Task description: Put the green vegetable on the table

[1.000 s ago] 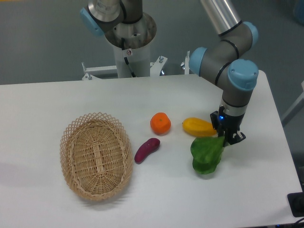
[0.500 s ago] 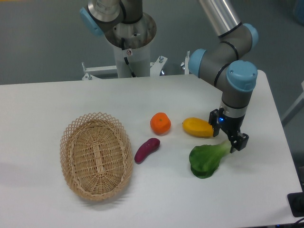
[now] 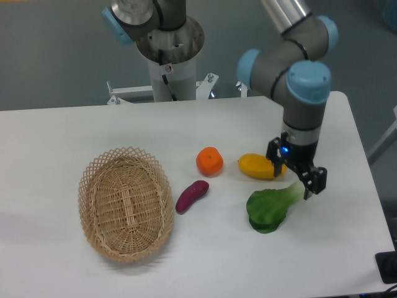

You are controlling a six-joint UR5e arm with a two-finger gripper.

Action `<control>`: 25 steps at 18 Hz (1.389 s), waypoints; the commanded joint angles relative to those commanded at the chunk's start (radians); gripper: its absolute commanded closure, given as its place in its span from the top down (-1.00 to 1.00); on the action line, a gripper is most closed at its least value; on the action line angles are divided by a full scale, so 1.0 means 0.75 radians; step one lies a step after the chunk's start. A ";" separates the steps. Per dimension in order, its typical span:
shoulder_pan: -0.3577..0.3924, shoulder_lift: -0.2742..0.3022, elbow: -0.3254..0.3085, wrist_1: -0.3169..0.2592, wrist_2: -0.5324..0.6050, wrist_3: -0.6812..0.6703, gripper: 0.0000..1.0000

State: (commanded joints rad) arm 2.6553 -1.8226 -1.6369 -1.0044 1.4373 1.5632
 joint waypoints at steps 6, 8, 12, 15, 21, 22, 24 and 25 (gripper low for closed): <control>0.022 0.047 0.041 -0.174 -0.002 -0.008 1.00; 0.039 0.059 0.051 -0.207 -0.002 0.034 1.00; 0.082 0.086 0.094 -0.327 0.018 0.129 1.00; 0.102 0.090 0.123 -0.393 0.084 0.186 1.00; 0.108 0.096 0.129 -0.403 0.084 0.200 1.00; 0.108 0.096 0.129 -0.403 0.084 0.200 1.00; 0.106 0.096 0.127 -0.403 0.084 0.200 1.00; 0.106 0.096 0.127 -0.401 0.084 0.200 1.00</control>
